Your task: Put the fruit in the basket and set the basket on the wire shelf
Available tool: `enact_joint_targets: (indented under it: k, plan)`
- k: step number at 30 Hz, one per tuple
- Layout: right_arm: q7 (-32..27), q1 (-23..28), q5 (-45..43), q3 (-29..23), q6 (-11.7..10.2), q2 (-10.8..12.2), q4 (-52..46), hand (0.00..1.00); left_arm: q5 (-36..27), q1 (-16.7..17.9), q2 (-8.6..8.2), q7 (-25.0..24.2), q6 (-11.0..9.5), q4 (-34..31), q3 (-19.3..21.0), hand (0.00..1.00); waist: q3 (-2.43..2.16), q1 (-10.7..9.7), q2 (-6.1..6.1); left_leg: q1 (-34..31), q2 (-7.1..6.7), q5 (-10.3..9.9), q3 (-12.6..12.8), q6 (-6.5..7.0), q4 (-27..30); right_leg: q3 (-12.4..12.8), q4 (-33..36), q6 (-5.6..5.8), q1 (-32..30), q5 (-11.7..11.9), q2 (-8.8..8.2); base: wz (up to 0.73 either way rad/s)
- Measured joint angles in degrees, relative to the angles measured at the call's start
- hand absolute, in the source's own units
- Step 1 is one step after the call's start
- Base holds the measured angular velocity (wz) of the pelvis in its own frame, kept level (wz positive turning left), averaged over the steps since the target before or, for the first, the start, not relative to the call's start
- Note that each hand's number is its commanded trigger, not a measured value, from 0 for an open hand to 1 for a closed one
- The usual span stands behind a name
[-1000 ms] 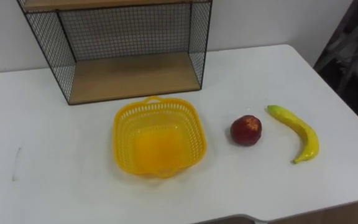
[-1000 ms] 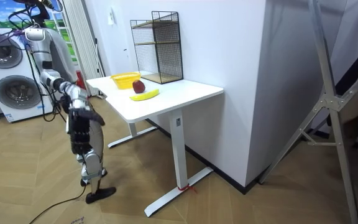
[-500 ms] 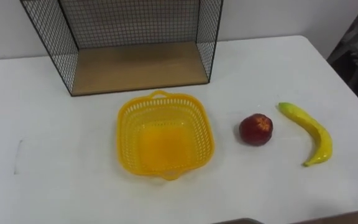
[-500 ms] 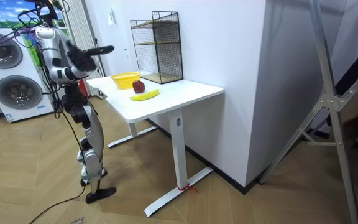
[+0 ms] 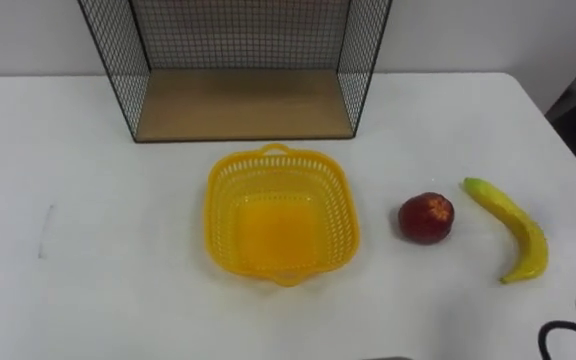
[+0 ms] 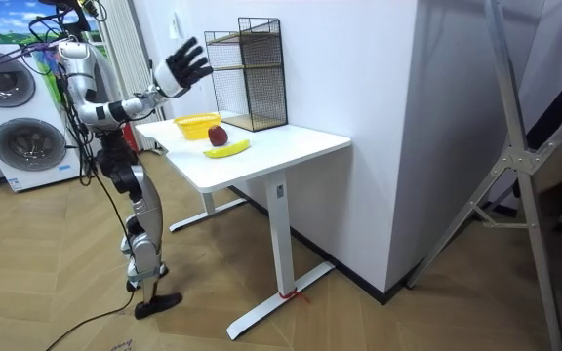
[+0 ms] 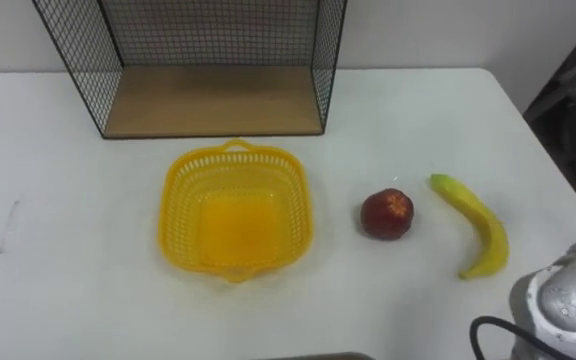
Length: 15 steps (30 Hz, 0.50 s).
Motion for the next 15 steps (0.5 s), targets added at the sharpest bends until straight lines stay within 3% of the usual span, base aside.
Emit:
enact_joint_targets:
  k: [6,13,15]
  plan:
    - [7.49,-0.04,-0.48,3.03,0.08,0.01,2.09,0.0,0.06,0.31,0.01,-1.18,-0.01,-0.03,0.04,0.0,-0.28,0.47,1.06,0.01,-0.01,0.0,-0.19,0.0,0.06,-0.15,0.14,0.02,0.36,0.09,-0.01,0.01]
    - [14.09,-0.08,-3.04,5.41,0.25,-0.15,1.68,0.0,1.7,0.3,0.02,-2.07,0.0,-0.55,0.13,0.0,-0.83,1.57,0.1,0.35,0.02,0.02,-0.13,-0.04,0.16,-0.1,0.1,0.01,0.65,0.08,0.03,0.0]
    - [15.46,-0.08,-3.05,6.02,0.7,-0.15,1.67,0.0,1.69,0.31,0.11,-2.08,0.01,-0.55,0.13,0.0,-0.77,1.8,-0.4,0.36,0.02,0.02,-0.14,-0.03,0.32,-0.09,0.1,0.0,0.71,0.09,0.03,0.0]
